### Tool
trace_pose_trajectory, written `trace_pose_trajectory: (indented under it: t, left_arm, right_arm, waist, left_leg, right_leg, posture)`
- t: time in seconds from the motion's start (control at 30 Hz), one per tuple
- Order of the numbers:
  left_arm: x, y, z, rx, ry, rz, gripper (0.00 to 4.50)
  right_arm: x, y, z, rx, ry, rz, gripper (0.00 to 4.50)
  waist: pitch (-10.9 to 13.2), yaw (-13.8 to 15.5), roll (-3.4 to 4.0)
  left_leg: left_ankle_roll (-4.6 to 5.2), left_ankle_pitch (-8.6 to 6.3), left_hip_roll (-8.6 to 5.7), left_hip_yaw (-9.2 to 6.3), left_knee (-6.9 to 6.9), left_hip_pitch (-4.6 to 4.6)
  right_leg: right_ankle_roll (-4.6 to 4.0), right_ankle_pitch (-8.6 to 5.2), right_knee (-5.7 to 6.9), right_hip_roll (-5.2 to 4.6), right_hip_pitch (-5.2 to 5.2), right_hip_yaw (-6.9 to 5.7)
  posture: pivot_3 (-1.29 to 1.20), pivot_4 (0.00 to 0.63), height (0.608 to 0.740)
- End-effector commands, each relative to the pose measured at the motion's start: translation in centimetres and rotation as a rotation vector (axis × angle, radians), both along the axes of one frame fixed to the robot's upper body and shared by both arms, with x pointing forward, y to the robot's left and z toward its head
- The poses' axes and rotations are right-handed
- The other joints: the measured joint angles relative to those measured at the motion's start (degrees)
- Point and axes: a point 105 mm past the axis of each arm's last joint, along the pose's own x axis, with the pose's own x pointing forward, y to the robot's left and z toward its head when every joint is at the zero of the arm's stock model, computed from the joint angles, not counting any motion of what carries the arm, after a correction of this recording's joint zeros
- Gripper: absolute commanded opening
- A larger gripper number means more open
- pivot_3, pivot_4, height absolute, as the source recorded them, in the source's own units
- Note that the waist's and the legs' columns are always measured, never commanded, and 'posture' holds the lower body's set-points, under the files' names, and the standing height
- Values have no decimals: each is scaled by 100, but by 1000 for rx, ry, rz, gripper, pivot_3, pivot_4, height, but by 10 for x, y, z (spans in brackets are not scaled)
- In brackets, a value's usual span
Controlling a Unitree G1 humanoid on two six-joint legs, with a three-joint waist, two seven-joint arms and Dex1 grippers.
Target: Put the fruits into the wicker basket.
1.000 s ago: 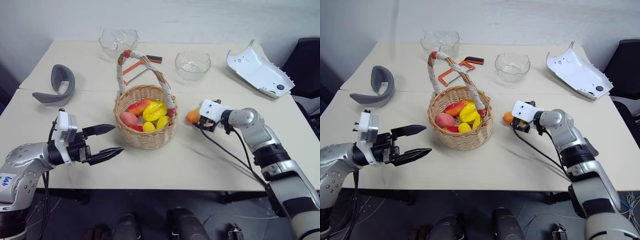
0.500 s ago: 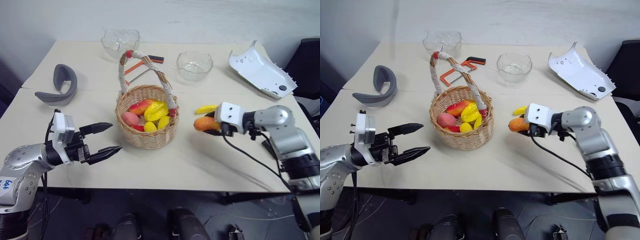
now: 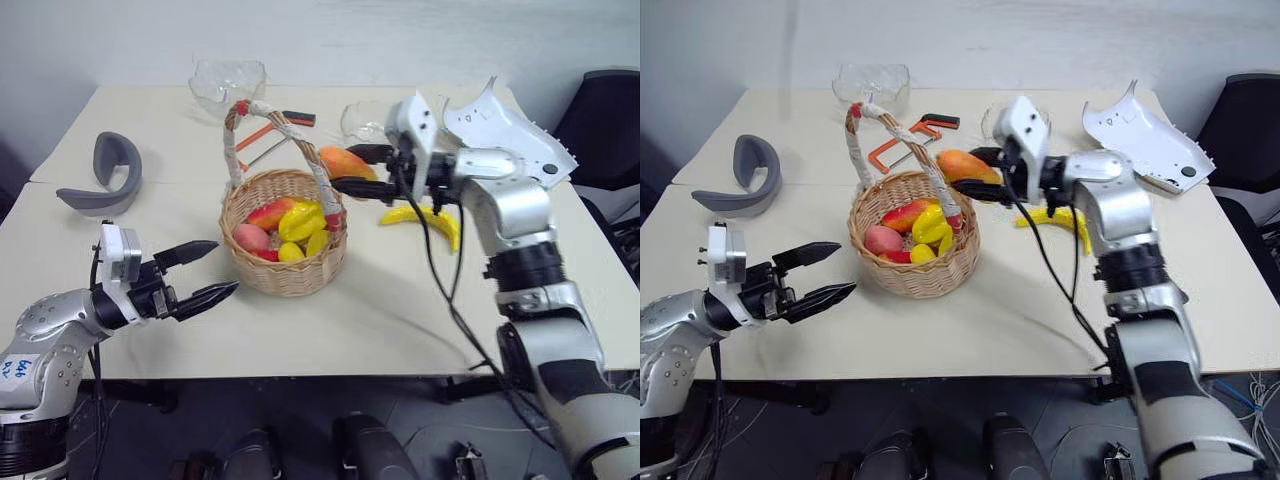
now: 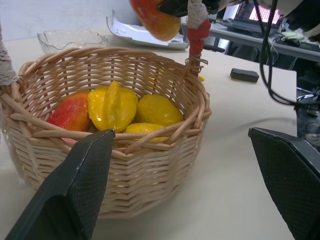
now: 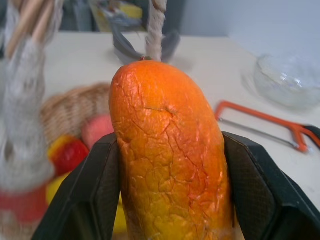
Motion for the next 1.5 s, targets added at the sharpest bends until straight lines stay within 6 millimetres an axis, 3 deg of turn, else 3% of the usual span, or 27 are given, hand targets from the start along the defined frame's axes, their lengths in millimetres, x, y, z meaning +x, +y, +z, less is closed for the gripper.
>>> trace_pose_trajectory:
  t: [0.03,0.13,0.23,0.33,0.37,0.53,0.63,0.67,0.73,0.87,1.03,1.17,1.3,1.5]
  left_arm:
    - [-2,6,15,-5,-66,18,4500]
    - [-3,6,14,-4,-68,21,4500]
    - [-3,5,14,-3,-74,25,4500]
    - [-3,5,14,-1,-78,28,4500]
    - [-3,5,14,-1,-79,28,4500]
    - [-2,-1,15,3,-78,-4,4500]
    - [-1,-4,15,21,-74,-40,4500]
    - [1,-5,16,28,-78,-52,4500]
    - [6,-6,21,37,-90,-60,4500]
    - [6,-21,39,27,-118,-115,4500]
    - [2,-36,51,49,-105,-197,4500]
    - [1,-37,47,64,-27,-238,4500]
    - [8,-35,47,88,-45,-225,4500]
    - [15,-38,47,89,-78,-223,4500]
  right_arm:
    - [-5,19,20,58,-33,94,2506]
    - [-2,28,13,33,-10,116,2506]
    - [4,28,6,31,-6,98,3553]
    - [8,15,12,90,-55,58,4464]
    - [9,8,14,116,-64,50,4464]
    - [6,-68,16,164,-221,-101,4464]
    - [-10,-101,5,117,-177,-126,4464]
    - [-18,-114,3,75,-276,-173,4464]
    - [-39,-139,-2,95,-313,-268,4464]
    - [-82,-186,-46,75,-191,-495,4464]
    - [-134,-212,-94,74,-72,-711,4464]
    - [-149,-232,-126,4,-8,-844,4464]
    - [-130,-234,-116,80,-20,-904,4464]
    - [-55,-229,-105,6,70,-941,4464]
  waist:
    - [0,3,0]
    - [0,7,0]
    - [0,16,0]
    - [0,13,0]
    - [0,13,0]
    - [-1,138,-1]
    - [1,183,1]
    - [1,182,2]
    - [1,193,1]
    - [1,217,1]
    - [1,171,1]
    - [5,133,-7]
    - [7,119,-9]
    - [8,136,-9]
  left_leg:
    - [-1,0,0,0,0,-10]
    - [-4,2,-1,-1,11,-57]
    - [1,-1,-2,-2,26,-68]
    - [5,-3,-3,-1,36,-74]
    - [4,-3,-2,-1,38,-74]
    - [3,-3,-3,-12,38,-72]
    - [5,-4,-5,-10,39,-73]
    - [5,-4,-5,-9,38,-73]
    - [3,-3,-3,-9,36,-72]
    - [-9,2,-1,-22,27,-69]
    - [-11,4,-3,-17,30,-57]
    - [-24,14,-6,-14,25,-23]
    - [-16,2,-15,-45,-14,50]
    - [-2,9,-16,-56,-17,36]
  right_leg:
    - [0,0,6,0,-14,1]
    - [0,0,20,-1,-61,1]
    - [0,0,19,-4,-64,0]
    - [3,1,19,-7,-64,0]
    - [3,1,21,-6,-65,0]
    - [3,1,20,-6,-59,-8]
    - [4,1,14,-8,-59,-5]
    - [4,1,13,-8,-59,-4]
    - [6,0,13,-3,-60,-5]
    - [13,-5,12,4,-54,-6]
    - [20,-6,21,8,-47,5]
    - [21,3,24,11,-26,10]
    - [-7,23,-40,23,54,13]
    - [-13,28,-38,31,37,18]
  posture:
    - [0,150,740]
    - [0,150,740]
    - [0,150,740]
    - [0,150,740]
    - [0,150,740]
    - [0,150,740]
    - [0,150,740]
    - [0,150,740]
    - [0,150,740]
    - [0,150,740]
    - [0,150,740]
    - [0,150,740]
    - [0,150,740]
    - [0,150,740]
